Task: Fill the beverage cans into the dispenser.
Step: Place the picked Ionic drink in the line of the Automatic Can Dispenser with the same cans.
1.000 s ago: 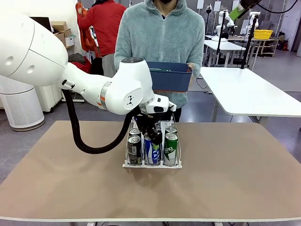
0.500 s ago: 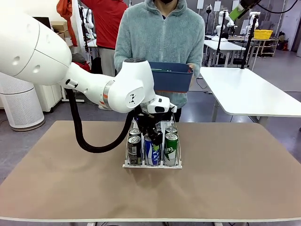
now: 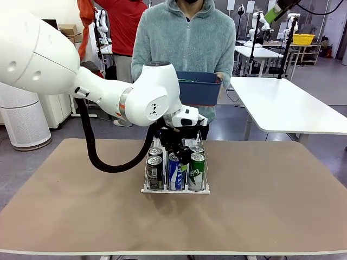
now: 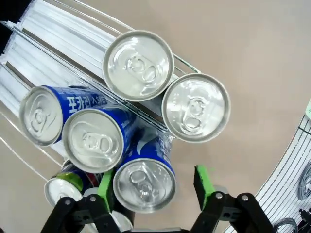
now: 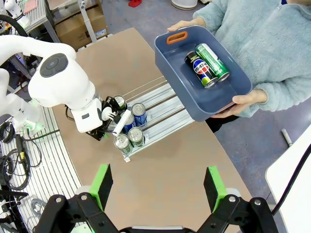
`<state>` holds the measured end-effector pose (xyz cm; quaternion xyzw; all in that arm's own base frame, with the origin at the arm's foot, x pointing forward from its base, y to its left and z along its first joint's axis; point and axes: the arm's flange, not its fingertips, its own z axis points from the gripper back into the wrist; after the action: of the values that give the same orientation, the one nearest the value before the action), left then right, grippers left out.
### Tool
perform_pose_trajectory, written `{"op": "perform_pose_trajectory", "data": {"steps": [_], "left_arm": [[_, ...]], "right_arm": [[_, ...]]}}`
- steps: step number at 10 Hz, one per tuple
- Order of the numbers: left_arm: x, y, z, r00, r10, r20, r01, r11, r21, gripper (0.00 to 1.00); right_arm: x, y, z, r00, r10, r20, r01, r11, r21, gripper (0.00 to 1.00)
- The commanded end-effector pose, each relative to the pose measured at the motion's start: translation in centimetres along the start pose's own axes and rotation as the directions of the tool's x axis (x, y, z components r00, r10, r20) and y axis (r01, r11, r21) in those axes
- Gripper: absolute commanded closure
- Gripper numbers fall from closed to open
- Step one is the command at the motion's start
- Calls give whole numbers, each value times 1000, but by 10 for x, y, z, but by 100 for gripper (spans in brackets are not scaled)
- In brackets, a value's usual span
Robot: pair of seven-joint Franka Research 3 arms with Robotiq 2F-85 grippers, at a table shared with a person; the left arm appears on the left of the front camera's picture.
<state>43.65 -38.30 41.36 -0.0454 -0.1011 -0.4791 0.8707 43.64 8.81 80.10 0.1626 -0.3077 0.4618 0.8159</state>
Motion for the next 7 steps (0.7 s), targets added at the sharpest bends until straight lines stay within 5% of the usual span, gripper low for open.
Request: {"op": "perform_pose_trajectory", "data": {"steps": [1, 7], "left_arm": [[-17, -16, 14, 999, 37, 29, -39, 998, 54, 0], [-2, -4, 11, 1000, 11, 14, -11, 1000, 14, 0]], "right_arm": [[0, 1, 0, 1000, -8, -1, 8, 1000, 1, 0], [0, 1, 0, 1000, -8, -1, 8, 1000, 1, 0]]}}
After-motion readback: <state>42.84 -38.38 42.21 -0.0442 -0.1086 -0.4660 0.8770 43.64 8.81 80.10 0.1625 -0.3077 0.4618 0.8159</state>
